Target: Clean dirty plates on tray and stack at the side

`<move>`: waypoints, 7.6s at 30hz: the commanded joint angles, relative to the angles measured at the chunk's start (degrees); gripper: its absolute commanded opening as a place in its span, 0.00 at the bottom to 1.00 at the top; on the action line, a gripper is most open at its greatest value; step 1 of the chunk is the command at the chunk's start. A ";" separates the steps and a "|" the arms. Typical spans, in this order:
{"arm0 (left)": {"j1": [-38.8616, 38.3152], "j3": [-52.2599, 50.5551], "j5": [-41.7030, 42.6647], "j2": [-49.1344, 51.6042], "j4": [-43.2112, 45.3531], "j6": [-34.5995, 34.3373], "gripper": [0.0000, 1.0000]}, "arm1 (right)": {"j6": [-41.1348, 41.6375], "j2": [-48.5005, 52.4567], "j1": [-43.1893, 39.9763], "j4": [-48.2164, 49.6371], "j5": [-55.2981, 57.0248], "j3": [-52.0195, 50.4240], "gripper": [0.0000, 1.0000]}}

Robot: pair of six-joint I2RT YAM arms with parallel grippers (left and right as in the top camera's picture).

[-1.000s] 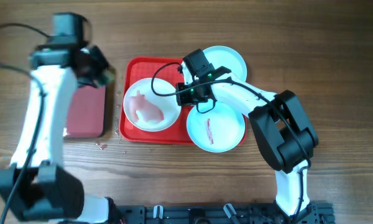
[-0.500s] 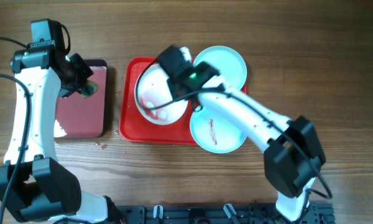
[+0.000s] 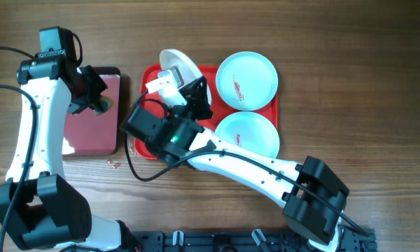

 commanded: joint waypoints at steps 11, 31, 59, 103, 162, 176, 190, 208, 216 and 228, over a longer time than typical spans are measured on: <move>-3.06 -0.46 4.02 0.28 -1.11 4.39 0.04 | 5.88 0.00 -17.29 -2.21 -72.67 -0.26 0.04; -22.73 -0.48 7.82 19.67 9.27 2.56 0.04 | 5.27 6.91 -25.70 13.81 -90.01 -13.68 0.04; -21.20 -0.37 17.94 23.52 -6.75 7.43 0.04 | 4.79 7.02 -25.90 14.05 -89.79 -13.68 0.04; -7.69 12.33 14.86 17.77 -9.16 2.54 0.04 | 8.22 -9.01 -6.88 -8.33 -35.08 -5.46 0.04; -19.41 12.33 8.81 17.77 -5.95 2.56 0.04 | -1.20 -20.13 -51.60 1.66 -91.45 -43.58 0.28; -19.41 12.33 8.81 17.77 -5.92 2.54 0.04 | 4.81 -23.08 -41.97 1.75 -92.02 -38.77 0.04; -19.41 12.33 8.81 17.77 -5.86 2.54 0.04 | 31.08 -10.64 -23.15 27.17 -80.74 -37.94 0.04; -19.41 12.33 9.03 17.77 -5.62 2.51 0.04 | 22.84 -3.61 -24.09 28.63 -82.38 -34.56 0.14; -19.41 1.90 9.49 17.77 -4.68 2.58 0.04 | 25.79 -3.58 -24.09 30.34 -83.93 -34.56 0.04; -33.48 -17.51 9.42 17.77 15.41 11.85 0.04 | 25.62 -3.58 -24.09 30.58 -84.56 -34.56 0.05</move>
